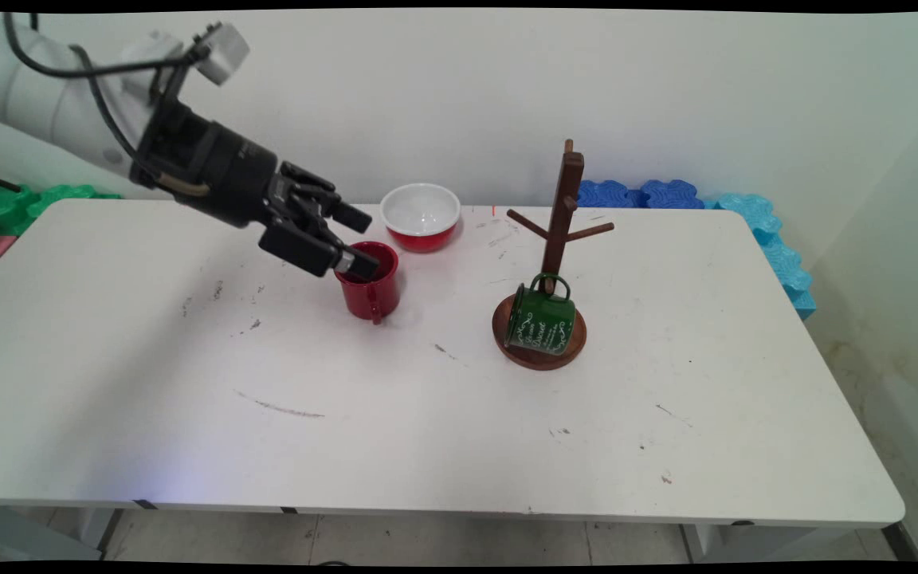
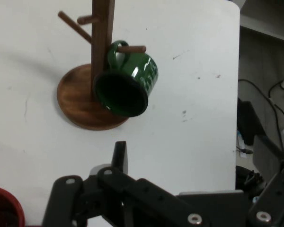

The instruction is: Pick up the green mug from the rack

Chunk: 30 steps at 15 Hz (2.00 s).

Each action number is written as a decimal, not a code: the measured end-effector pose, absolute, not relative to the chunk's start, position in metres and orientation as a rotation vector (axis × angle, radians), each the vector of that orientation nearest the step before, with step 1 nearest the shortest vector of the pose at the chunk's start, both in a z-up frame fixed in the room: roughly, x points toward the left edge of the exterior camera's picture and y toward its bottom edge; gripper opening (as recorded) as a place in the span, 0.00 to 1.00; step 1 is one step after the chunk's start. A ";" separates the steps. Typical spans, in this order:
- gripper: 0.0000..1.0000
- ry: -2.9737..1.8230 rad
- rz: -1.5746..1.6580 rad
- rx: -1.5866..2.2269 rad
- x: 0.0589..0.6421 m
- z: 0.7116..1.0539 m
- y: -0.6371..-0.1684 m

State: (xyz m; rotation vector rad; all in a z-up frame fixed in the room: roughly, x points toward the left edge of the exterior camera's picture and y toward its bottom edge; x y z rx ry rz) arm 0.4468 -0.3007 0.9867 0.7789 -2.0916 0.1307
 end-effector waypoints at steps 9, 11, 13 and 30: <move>1.00 -2.045 0.073 0.847 0.440 0.932 -0.321; 1.00 -2.032 0.059 0.860 0.435 0.918 -0.326; 1.00 -2.018 0.045 0.871 0.430 0.905 -0.332; 1.00 -1.911 -0.038 0.898 0.372 0.820 -0.376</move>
